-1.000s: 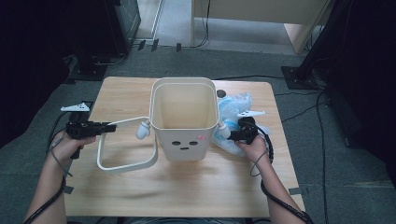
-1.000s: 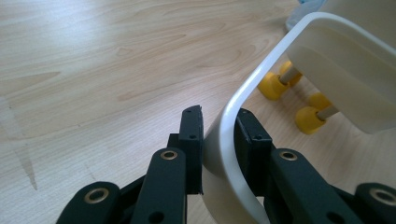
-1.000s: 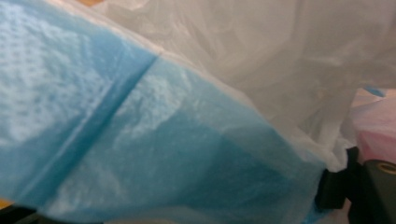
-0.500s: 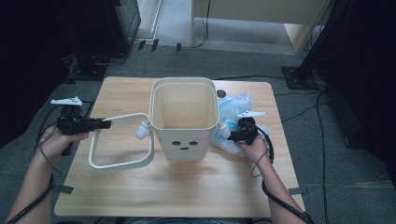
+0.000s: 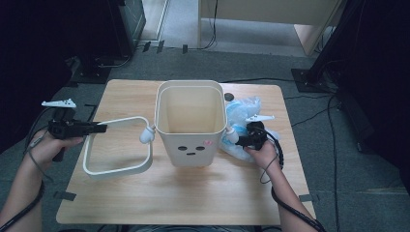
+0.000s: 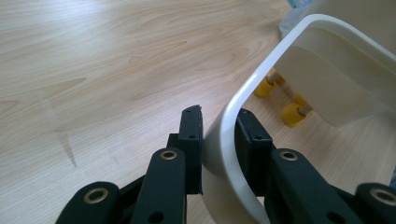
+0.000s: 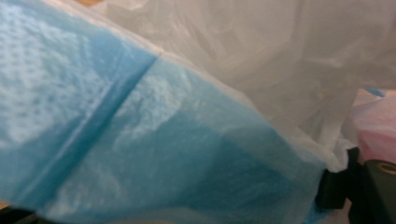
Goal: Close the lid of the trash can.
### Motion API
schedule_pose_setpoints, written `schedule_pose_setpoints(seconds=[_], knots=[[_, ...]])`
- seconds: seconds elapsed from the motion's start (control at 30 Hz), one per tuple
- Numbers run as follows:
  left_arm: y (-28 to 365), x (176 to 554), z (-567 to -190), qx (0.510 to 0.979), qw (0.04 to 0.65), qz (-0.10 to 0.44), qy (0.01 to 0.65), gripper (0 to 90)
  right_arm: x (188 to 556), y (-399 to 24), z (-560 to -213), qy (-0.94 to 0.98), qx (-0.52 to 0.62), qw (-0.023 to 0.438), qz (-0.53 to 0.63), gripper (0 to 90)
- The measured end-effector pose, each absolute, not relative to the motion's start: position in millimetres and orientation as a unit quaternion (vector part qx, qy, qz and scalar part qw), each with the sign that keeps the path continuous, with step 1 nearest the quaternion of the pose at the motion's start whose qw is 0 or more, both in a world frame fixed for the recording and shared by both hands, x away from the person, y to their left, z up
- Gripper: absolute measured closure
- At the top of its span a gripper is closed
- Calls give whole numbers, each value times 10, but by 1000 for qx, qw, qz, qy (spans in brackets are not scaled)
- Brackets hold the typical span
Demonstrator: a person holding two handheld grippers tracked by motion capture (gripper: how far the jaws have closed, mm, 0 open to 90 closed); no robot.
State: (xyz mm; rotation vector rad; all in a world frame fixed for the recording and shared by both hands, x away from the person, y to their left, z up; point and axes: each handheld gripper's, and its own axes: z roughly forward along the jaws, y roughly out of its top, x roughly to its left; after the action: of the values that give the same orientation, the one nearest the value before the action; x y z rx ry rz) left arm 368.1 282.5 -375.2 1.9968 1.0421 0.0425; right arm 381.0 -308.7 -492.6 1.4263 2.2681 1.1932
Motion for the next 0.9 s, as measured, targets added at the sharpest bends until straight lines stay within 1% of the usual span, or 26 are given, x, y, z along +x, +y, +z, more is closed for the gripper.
schedule_pose_setpoints(seconds=[0.53, 0.9], knots=[[3015, 3581, -3594, 804, 420, 23, 420, 736, 3809, -3087, -4929, 769, 484, 104, 405, 261], [3123, 3548, -3455, 792, 435, 27, 428, 740, 3809, -3085, -4929, 769, 484, 104, 405, 261]])
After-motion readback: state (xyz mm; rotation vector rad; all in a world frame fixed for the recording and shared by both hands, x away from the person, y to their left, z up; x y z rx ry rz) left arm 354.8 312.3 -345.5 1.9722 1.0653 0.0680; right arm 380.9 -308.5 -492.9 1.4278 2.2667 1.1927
